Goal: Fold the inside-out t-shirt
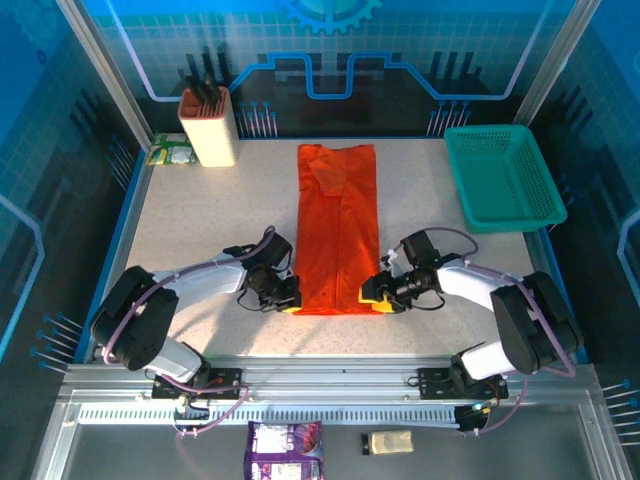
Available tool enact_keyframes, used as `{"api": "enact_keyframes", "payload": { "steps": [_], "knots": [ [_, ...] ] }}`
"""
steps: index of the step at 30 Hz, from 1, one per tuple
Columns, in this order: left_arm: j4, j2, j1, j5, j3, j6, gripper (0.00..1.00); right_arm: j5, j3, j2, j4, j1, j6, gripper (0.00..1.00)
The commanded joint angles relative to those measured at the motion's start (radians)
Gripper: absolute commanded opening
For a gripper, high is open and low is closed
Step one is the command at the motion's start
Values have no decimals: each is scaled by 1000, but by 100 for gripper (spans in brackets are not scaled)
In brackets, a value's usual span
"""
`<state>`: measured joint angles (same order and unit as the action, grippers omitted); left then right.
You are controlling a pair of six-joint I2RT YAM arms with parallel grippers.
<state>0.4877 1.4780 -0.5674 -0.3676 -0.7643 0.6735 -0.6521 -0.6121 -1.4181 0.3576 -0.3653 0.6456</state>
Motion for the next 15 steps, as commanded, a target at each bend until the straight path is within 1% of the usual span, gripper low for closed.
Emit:
{"api": "enact_keyframes", "payload": {
  "steps": [1, 5, 10, 13, 15],
  "knots": [
    [74, -49, -3, 48, -40, -1, 4, 172, -64, 56, 233, 15, -79, 54],
    [57, -71, -2, 56, -32, 16, 6, 176, -71, 61, 266, 8, -93, 51],
    [38, -85, 9, 55, -8, 17, 7, 268, -90, 47, 313, -18, -101, 47],
    [31, -88, 15, 47, 5, 20, 7, 264, -82, 39, 294, -36, -91, 45],
    [22, -95, 15, 45, 13, 21, 7, 232, -71, 30, 258, -43, -76, 44]
  ]
}}
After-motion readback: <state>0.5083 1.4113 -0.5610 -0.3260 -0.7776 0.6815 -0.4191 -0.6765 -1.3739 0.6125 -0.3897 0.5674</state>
